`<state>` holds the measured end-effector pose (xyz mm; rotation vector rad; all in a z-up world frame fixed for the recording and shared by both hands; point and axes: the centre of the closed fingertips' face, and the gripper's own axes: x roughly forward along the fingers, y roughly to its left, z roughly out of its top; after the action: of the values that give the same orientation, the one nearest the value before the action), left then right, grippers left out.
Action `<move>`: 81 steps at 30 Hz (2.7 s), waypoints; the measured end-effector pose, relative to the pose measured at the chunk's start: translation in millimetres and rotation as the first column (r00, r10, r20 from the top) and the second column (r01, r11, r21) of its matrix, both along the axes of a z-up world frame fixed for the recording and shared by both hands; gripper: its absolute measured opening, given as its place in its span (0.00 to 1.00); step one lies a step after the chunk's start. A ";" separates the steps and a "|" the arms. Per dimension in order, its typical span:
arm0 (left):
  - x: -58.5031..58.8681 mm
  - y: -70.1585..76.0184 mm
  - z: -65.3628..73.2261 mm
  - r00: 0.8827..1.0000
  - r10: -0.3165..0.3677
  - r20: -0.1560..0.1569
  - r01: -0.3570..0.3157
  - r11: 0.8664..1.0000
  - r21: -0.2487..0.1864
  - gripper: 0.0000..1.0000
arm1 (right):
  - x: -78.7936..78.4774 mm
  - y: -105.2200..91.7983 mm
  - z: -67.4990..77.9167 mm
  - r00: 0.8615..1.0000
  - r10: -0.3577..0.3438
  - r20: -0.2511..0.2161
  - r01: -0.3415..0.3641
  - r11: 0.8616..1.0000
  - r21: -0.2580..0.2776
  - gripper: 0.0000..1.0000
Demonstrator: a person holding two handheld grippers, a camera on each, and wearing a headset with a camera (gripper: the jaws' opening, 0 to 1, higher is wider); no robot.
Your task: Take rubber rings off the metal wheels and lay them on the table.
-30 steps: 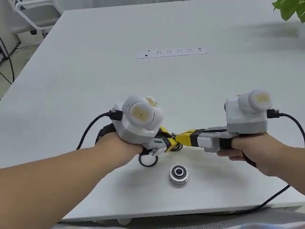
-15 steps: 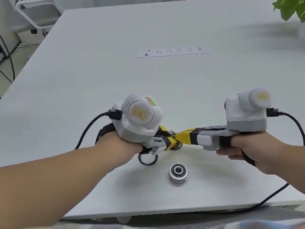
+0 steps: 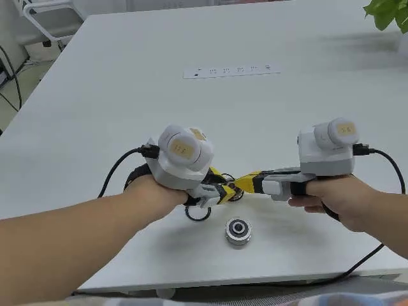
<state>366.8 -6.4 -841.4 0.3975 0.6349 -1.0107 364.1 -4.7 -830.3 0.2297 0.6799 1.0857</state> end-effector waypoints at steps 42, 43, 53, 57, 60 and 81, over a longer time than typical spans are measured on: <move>-49.2 47.0 68.3 0.999 0.006 0.042 0.000 0.990 -0.144 0.61 | -18.2 19.9 27.6 0.997 0.071 0.003 -0.071 0.996 0.050 0.00; -50.1 49.0 69.0 0.999 0.010 0.042 -0.004 0.989 -0.145 0.61 | -18.6 21.7 28.3 0.997 0.074 0.004 -0.074 0.996 0.051 0.00; -49.0 68.6 76.5 0.997 0.060 0.053 -0.050 0.984 -0.170 0.70 | -23.3 33.7 26.3 0.995 0.101 -0.010 -0.100 0.994 0.053 0.00; -51.3 74.2 77.5 0.995 0.078 0.055 -0.067 0.982 -0.176 0.72 | -24.6 37.4 25.0 0.994 0.109 -0.015 -0.108 0.993 0.052 0.00; -52.0 77.3 78.3 0.994 0.092 0.052 -0.081 0.980 -0.184 0.74 | -25.1 40.8 23.0 0.993 0.115 -0.022 -0.114 0.992 0.053 0.00; -52.8 101.0 71.5 0.986 0.164 0.032 -0.155 0.968 -0.196 0.78 | -30.5 52.7 -3.2 0.986 0.158 -0.053 -0.159 0.987 -0.014 0.00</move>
<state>313.9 94.6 -769.9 0.1959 0.5123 -0.8966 333.7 48.0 -833.5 0.1910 0.7639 1.2287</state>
